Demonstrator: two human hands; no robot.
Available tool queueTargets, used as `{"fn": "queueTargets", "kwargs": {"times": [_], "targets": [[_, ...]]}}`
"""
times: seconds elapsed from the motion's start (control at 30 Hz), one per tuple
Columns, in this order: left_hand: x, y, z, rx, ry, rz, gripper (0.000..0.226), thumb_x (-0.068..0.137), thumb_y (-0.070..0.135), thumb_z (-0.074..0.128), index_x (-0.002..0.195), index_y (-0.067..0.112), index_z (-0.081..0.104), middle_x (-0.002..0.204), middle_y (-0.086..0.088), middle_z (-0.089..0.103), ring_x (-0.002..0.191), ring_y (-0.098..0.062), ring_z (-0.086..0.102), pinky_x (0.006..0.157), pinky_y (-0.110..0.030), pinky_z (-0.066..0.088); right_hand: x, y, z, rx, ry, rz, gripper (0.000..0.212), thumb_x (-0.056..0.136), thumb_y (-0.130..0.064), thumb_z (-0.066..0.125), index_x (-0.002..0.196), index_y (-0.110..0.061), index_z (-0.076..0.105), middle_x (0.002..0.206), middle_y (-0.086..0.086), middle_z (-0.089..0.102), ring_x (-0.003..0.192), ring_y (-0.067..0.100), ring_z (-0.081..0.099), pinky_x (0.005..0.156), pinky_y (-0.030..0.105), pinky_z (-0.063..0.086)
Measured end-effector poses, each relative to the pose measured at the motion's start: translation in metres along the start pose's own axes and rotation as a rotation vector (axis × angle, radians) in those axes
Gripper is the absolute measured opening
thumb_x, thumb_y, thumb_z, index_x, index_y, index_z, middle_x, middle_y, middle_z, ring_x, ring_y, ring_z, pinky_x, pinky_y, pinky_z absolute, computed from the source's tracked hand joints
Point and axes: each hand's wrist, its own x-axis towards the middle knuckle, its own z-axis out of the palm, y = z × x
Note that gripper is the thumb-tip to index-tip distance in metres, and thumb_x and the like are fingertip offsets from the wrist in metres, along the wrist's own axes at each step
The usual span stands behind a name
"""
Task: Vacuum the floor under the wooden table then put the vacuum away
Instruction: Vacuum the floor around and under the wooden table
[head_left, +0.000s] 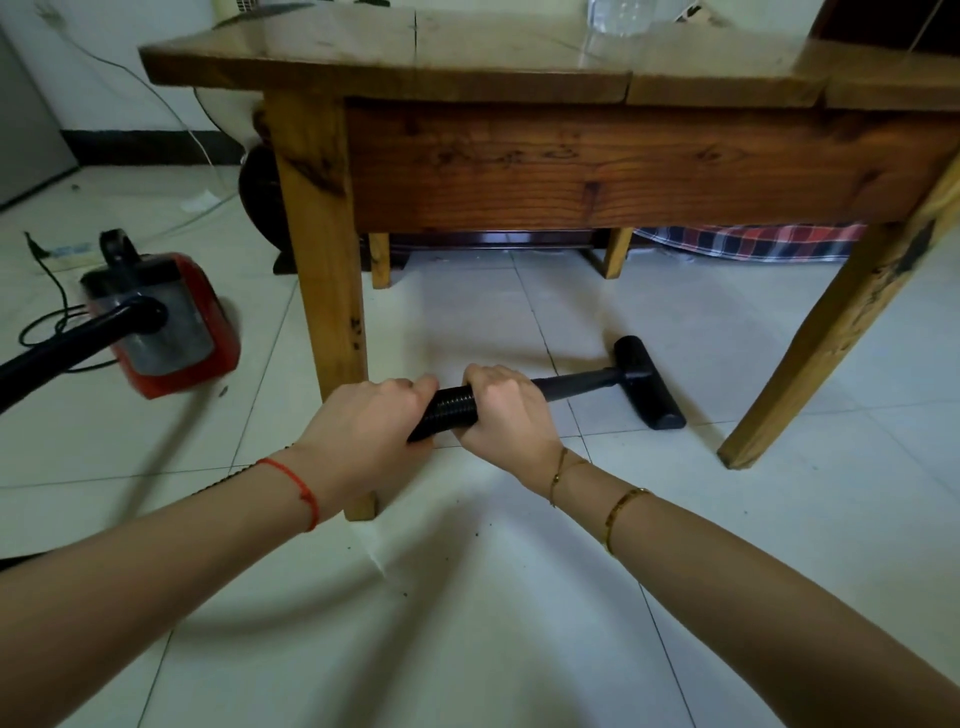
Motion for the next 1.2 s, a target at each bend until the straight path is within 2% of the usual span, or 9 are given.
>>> {"fn": "queueTargets", "kwargs": {"times": [0.1, 0.27, 0.43, 0.6, 0.77, 1.0, 1.1, 1.2], "targets": [[0.009, 0.012, 0.002, 0.013, 0.002, 0.014, 0.019, 0.091, 0.035, 0.049, 0.106, 0.023, 0.044, 0.077, 0.007, 0.048, 0.059, -0.017, 0.049, 0.045, -0.024, 0.030, -0.005, 0.013, -0.002, -0.008, 0.016, 0.040, 0.016, 0.071, -0.021, 0.063, 0.075, -0.011, 0.051, 0.068, 0.003, 0.059, 0.066, 0.025, 0.055, 0.060, 0.029, 0.041], [0.040, 0.049, 0.008, -0.035, -0.027, 0.047, 0.020, 0.091, 0.031, 0.047, 0.107, 0.018, 0.044, 0.091, -0.001, 0.059, 0.071, -0.025, 0.058, 0.058, -0.030, 0.039, -0.016, 0.058, -0.007, -0.007, 0.007, 0.126, 0.014, 0.074, -0.020, 0.061, 0.078, -0.011, 0.050, 0.071, 0.003, 0.058, 0.072, 0.023, 0.054, 0.063, 0.032, 0.046], [0.079, 0.095, 0.021, -0.058, -0.055, 0.086, 0.025, 0.091, 0.028, 0.048, 0.112, 0.014, 0.045, 0.101, -0.005, 0.062, 0.086, -0.028, 0.062, 0.061, -0.031, 0.036, -0.033, 0.109, -0.014, -0.056, 0.021, 0.225, 0.017, 0.073, -0.017, 0.065, 0.078, -0.011, 0.050, 0.075, 0.005, 0.059, 0.080, 0.026, 0.054, 0.065, 0.033, 0.046], [0.114, 0.134, 0.038, -0.100, -0.052, 0.126, 0.027, 0.091, 0.026, 0.050, 0.114, 0.012, 0.045, 0.102, -0.006, 0.063, 0.086, -0.028, 0.063, 0.061, -0.031, 0.036, -0.042, 0.156, -0.019, -0.081, -0.043, 0.315, 0.018, 0.077, -0.015, 0.066, 0.087, -0.009, 0.052, 0.090, 0.006, 0.058, 0.091, 0.027, 0.052, 0.066, 0.028, 0.036], [0.138, 0.156, 0.054, -0.133, -0.056, 0.119, 0.026, 0.090, 0.024, 0.051, 0.112, 0.011, 0.046, 0.097, -0.007, 0.063, 0.081, -0.028, 0.062, 0.060, -0.031, 0.038, -0.041, 0.191, -0.022, -0.061, -0.138, 0.329, 0.020, 0.077, -0.015, 0.068, 0.089, -0.008, 0.053, 0.095, 0.007, 0.056, 0.095, 0.029, 0.051, 0.069, 0.030, 0.038], [0.136, 0.146, 0.052, -0.122, -0.057, 0.075, 0.025, 0.091, 0.022, 0.050, 0.112, 0.010, 0.046, 0.095, -0.006, 0.062, 0.071, -0.025, 0.055, 0.060, -0.031, 0.039, -0.030, 0.178, -0.022, -0.038, -0.134, 0.303, 0.017, 0.080, -0.011, 0.067, 0.091, -0.006, 0.055, 0.095, 0.008, 0.056, 0.098, 0.029, 0.049, 0.078, 0.036, 0.044], [0.123, 0.130, 0.045, -0.104, -0.068, 0.048, 0.024, 0.092, 0.024, 0.048, 0.112, 0.010, 0.045, 0.097, -0.006, 0.062, 0.076, -0.027, 0.058, 0.059, -0.031, 0.036, -0.023, 0.159, -0.019, -0.021, -0.132, 0.268, 0.016, 0.082, -0.012, 0.065, 0.092, -0.006, 0.055, 0.095, 0.007, 0.056, 0.096, 0.027, 0.049, 0.080, 0.037, 0.045], [0.104, 0.112, 0.039, -0.082, -0.079, 0.010, 0.022, 0.092, 0.024, 0.047, 0.110, 0.011, 0.045, 0.096, -0.006, 0.062, 0.072, -0.026, 0.055, 0.057, -0.032, 0.035, -0.016, 0.136, -0.012, -0.008, -0.140, 0.211, 0.017, 0.082, -0.017, 0.065, 0.093, -0.009, 0.054, 0.096, 0.006, 0.056, 0.094, 0.025, 0.051, 0.073, 0.032, 0.042]]}}
